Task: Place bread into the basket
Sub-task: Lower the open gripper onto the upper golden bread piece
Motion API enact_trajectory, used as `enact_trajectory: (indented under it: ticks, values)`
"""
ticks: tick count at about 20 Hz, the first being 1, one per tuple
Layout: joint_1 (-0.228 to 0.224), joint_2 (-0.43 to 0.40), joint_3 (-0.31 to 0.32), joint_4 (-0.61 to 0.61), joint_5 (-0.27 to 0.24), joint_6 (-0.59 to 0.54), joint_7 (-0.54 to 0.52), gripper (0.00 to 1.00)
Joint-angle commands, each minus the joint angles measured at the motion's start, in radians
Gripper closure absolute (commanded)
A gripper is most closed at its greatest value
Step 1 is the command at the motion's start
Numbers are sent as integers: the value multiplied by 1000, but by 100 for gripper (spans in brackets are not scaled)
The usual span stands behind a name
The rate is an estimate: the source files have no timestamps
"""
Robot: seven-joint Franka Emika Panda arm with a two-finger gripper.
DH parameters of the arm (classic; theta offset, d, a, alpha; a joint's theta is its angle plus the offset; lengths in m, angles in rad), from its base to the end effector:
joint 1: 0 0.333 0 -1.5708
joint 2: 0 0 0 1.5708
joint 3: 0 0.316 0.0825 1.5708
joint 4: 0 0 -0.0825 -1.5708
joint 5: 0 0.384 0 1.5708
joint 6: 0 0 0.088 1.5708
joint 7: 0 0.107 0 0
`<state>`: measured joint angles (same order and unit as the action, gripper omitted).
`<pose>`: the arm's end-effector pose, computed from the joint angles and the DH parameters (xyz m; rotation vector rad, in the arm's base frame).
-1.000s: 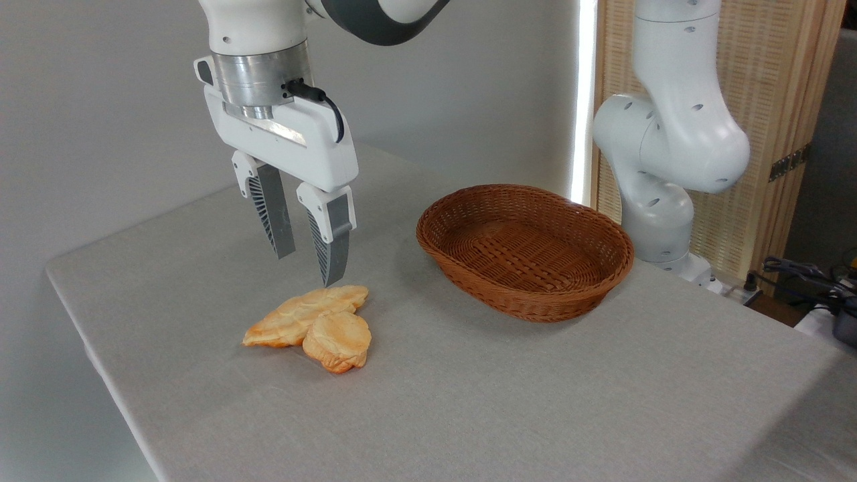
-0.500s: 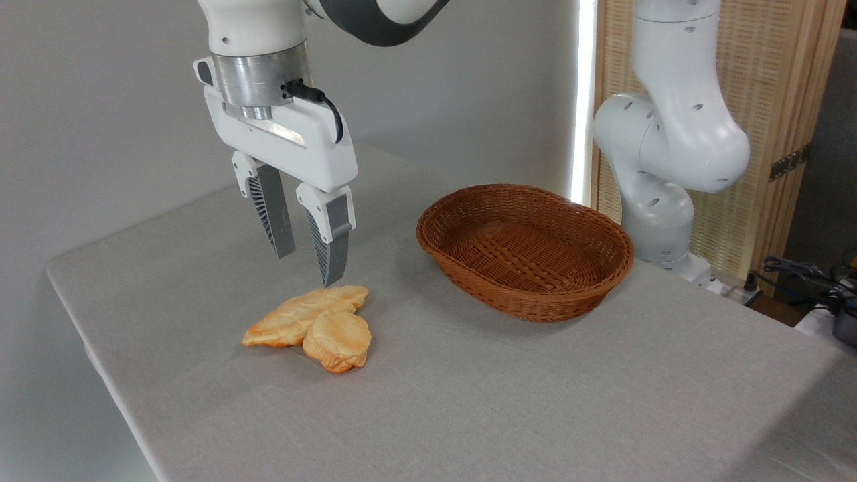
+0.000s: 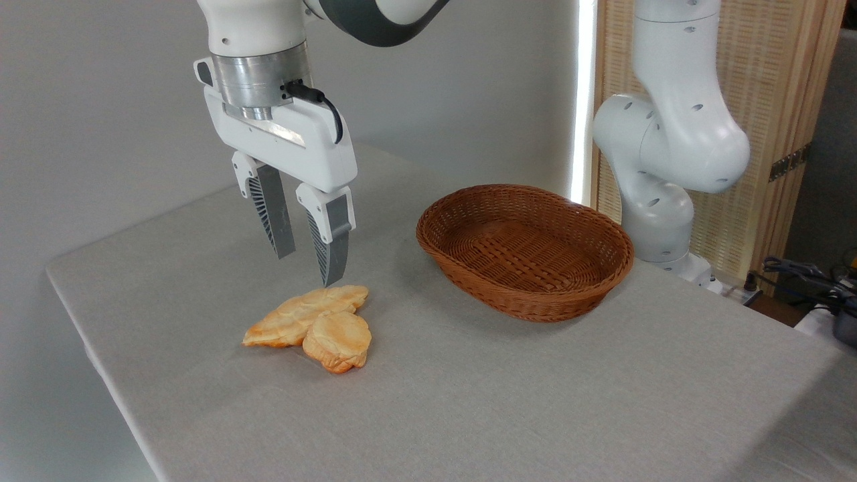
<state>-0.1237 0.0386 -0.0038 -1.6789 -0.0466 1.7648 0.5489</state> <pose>0.5743 -0.0777 0.5684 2.9334 -1.0187 0.0868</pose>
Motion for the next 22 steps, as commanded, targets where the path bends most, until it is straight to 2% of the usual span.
enact_trajectory:
  ticks: [1,7,13,17,20,22]
  values:
    - [4,-2,-4,4,-9,-28,17,0]
    - [4,4,-18,-11,-3,-30,20,0]
    - [9,-5,-15,-90,-3,-5,103,0]
    - [9,-2,-8,-156,-13,76,233,0]
    - [9,4,-11,-203,-13,183,243,0]
    - [9,21,-18,-216,-15,223,287,0]
